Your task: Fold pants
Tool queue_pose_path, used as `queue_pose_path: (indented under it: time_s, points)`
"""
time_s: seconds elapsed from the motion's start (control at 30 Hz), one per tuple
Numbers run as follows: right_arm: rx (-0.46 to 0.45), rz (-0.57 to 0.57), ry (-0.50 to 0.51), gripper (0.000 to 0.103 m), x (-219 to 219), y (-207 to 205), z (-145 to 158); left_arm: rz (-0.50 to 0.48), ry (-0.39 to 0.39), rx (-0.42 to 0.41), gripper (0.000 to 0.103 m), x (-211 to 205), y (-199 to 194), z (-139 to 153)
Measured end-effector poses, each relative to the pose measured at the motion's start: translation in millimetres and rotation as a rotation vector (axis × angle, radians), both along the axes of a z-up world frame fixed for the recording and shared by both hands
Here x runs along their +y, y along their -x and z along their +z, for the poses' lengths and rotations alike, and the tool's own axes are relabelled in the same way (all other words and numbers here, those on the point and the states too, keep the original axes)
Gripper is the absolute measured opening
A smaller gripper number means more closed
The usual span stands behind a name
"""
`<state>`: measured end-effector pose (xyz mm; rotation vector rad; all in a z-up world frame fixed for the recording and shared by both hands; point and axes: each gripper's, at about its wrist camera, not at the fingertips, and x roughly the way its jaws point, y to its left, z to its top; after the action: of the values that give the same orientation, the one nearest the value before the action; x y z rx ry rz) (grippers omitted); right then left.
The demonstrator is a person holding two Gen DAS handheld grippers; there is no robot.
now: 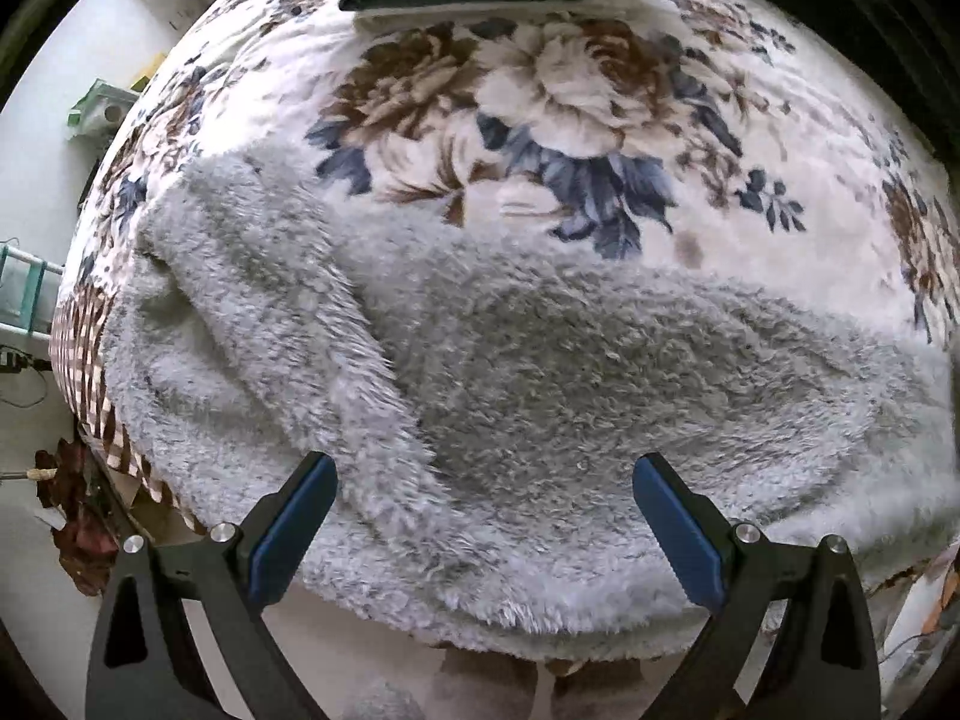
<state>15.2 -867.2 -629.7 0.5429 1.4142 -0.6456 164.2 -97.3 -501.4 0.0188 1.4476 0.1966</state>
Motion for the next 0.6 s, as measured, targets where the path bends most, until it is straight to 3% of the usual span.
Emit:
queue_pose_path:
  time_s: [0.07,0.13,0.17,0.2,0.27,0.3,0.37,0.5,0.6]
  points:
    - [0.035,-0.123,-0.1,0.015,-23,36,-21,0.006,-0.002,0.009,0.101,-5,-1,-5]
    - [0.031,-0.211,-0.265,0.016,-39,60,-46,0.013,-0.003,0.018,0.101,-9,0,-8]
    - [0.039,-0.242,-0.29,0.024,-46,68,-51,0.016,-0.002,0.021,0.101,-11,1,-8]
    - [0.049,-0.288,-0.295,0.04,-47,80,-52,0.017,0.0,0.024,0.101,-13,2,-7]
    - [0.038,-0.321,-0.291,0.055,-46,90,-47,0.027,0.005,0.019,0.101,-13,6,-1]
    - [0.028,-0.332,-0.288,0.056,-42,95,-42,0.033,0.01,0.016,0.101,-12,8,1]
    - [0.017,-0.316,-0.296,0.056,-25,100,-31,0.059,0.02,0.007,0.101,-3,12,9]
    - [0.014,-0.121,-0.315,0.056,43,82,-15,0.126,0.016,0.0,0.101,30,8,25]
    - [0.032,0.001,-0.391,0.056,107,58,-19,0.177,0.004,0.0,0.101,71,-7,36]
